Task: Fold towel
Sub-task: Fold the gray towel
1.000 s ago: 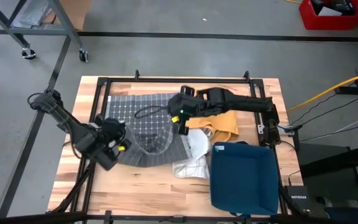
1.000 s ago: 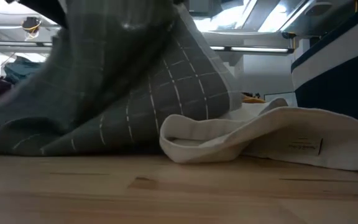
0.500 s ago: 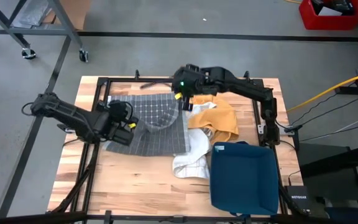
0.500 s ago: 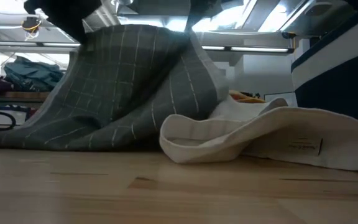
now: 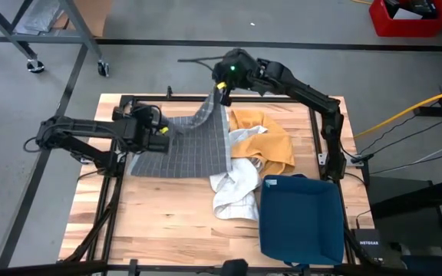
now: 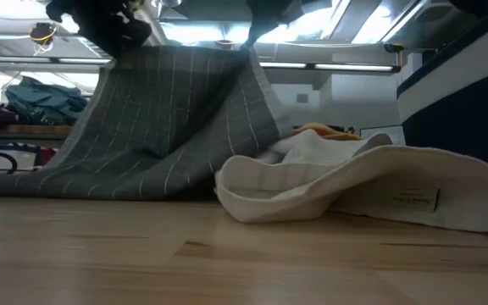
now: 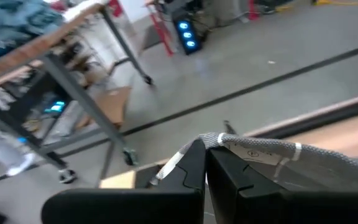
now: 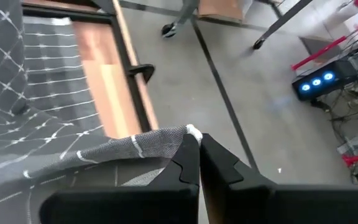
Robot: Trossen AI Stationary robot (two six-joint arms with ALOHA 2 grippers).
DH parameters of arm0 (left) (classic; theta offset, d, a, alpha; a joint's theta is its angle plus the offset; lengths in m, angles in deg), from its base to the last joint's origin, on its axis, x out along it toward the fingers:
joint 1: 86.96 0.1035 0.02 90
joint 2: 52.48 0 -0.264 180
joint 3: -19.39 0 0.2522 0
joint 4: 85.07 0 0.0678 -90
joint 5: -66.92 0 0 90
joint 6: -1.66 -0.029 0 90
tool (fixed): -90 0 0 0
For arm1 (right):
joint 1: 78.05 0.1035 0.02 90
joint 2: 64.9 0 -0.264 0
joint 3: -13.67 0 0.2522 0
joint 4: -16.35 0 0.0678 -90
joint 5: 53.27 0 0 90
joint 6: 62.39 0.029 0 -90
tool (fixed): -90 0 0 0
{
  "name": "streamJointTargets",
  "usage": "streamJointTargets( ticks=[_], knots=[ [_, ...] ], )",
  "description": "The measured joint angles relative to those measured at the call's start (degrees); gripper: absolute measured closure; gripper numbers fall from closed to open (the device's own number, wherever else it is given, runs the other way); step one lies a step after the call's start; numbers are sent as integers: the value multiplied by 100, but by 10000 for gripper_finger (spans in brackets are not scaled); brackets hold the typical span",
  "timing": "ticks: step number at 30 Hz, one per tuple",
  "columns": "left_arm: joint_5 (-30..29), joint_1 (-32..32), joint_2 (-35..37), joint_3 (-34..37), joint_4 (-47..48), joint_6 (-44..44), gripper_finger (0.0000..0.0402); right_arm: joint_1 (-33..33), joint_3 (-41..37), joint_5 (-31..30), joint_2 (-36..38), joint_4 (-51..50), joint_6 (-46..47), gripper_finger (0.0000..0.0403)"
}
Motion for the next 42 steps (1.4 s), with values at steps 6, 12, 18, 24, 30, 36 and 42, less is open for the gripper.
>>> streamJointTargets(
  ticks=[6, 12, 18, 24, 30, 36, 42],
  knots=[
    [-236, 767, 0, 0, 2, -527, 401, -342, 0, 1, 0, 259, -274, 402],
    [-535, 1450, 0, 0, 0, -1054, 401, -738, 0, 450, -2, 601, -344, 402],
    [-692, 1987, 0, 2, 0, -1525, 401, -1079, 0, 1015, -2, 1026, -344, 402],
    [-1145, 2307, 0, 2, -17, -1750, 401, -1342, 0, 1053, -4, 1271, -497, 402],
    [-1151, 2484, 0, 2, -49, -2089, 401, -1503, 0, 1054, -112, 1198, -502, 402],
    [-1139, 2475, 2, 2, -49, -2772, 401, -1458, 0, 1370, -416, 873, -455, 402],
    [-743, 2475, 2, 2, -12, -4012, 401, -1406, -4, 1398, -592, 520, -240, 402]
  ],
)
